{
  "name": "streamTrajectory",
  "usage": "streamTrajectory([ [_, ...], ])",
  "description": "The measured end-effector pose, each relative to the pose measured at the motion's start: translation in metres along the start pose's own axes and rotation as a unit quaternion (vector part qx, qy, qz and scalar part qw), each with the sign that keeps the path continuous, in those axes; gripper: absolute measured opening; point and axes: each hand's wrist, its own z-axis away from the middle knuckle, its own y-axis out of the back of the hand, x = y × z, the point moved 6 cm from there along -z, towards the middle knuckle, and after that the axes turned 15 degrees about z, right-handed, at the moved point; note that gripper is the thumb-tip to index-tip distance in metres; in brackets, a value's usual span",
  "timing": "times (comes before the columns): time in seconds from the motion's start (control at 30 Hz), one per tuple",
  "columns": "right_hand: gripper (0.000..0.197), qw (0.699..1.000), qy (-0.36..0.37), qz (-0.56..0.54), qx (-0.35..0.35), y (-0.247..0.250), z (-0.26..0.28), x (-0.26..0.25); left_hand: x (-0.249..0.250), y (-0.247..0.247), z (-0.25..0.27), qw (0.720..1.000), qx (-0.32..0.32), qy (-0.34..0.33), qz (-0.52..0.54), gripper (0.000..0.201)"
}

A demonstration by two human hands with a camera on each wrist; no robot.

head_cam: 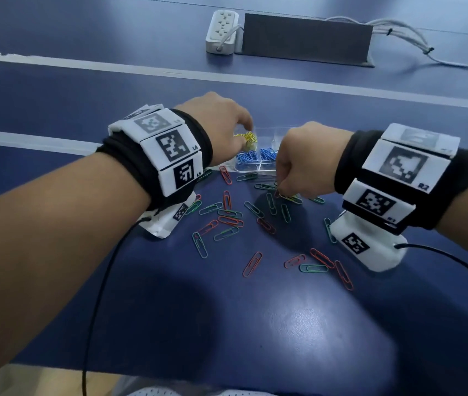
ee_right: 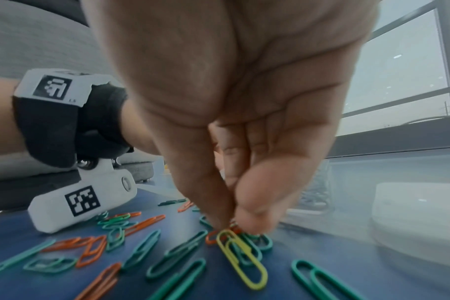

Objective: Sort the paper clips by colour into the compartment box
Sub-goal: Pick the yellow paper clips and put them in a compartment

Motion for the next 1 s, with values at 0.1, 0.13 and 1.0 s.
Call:
streamTrajectory([
  [0.1, 0.015, 1.0, 0.014, 0.004, -0.006, -0.001, 0.0, -0.001, 0.002, -0.006, 0.001, 0.999, -0.027, -0.006, -0.023, 0.034],
  [0.13, 0.013, 1.0, 0.02, 0.005, -0.007, -0.002, 0.0, -0.002, 0.002, -0.007, 0.001, 0.999, -0.033, -0.005, -0.032, 0.035],
  [1.0, 0.012, 0.975, -0.066, -0.195, 0.083, 0.045, -0.049, 0.005, -0.028, -0.001, 0.044, 0.997, -0.057, 0.049, -0.036, 0.016],
])
